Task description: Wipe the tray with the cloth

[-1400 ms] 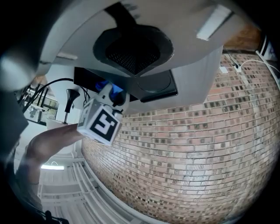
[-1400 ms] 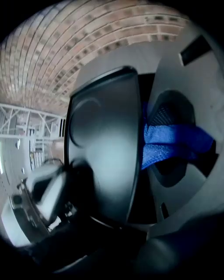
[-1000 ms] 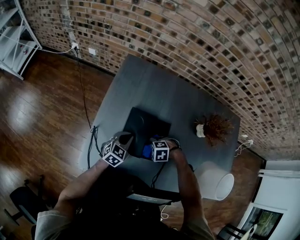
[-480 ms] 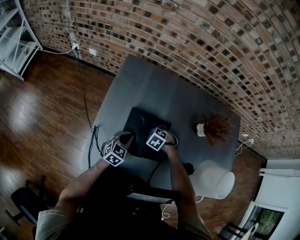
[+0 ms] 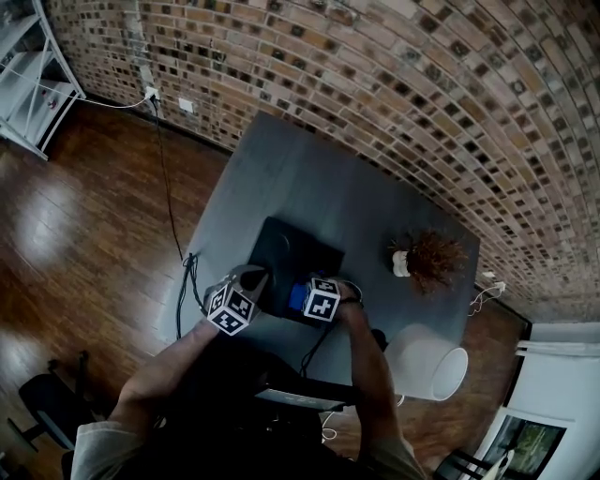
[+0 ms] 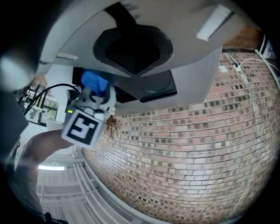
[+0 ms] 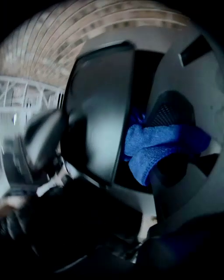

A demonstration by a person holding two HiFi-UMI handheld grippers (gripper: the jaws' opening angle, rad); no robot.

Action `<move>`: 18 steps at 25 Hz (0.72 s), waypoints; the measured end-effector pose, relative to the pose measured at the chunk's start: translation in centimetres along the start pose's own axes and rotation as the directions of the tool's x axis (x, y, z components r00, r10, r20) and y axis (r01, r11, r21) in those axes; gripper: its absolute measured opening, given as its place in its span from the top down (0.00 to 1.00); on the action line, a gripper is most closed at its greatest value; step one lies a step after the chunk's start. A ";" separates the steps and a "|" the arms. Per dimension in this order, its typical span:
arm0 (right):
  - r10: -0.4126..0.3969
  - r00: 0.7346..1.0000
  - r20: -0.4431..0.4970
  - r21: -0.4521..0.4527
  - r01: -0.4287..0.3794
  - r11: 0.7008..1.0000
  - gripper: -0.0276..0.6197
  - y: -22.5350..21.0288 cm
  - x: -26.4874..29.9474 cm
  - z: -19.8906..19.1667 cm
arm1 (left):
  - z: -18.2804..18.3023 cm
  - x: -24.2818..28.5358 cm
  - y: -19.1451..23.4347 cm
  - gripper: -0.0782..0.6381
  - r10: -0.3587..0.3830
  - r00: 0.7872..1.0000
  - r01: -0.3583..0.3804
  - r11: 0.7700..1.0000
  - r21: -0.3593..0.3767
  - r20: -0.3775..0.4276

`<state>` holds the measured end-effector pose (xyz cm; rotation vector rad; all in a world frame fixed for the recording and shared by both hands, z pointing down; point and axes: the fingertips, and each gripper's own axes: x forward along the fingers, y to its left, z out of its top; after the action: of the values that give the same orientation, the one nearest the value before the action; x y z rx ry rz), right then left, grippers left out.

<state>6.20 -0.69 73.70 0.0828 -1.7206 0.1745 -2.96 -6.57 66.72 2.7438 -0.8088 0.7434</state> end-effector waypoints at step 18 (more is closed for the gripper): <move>0.034 0.995 -0.091 -0.223 -0.053 0.973 0.73 3.1 0.7 1.4 | 0.0 0.0 0.0 0.89 0.001 1.000 -0.001 1.000 0.004 -0.004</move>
<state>4.23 2.19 73.95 -0.1284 -1.6455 0.0137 -2.95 -6.54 66.71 2.7447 -0.8085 0.7510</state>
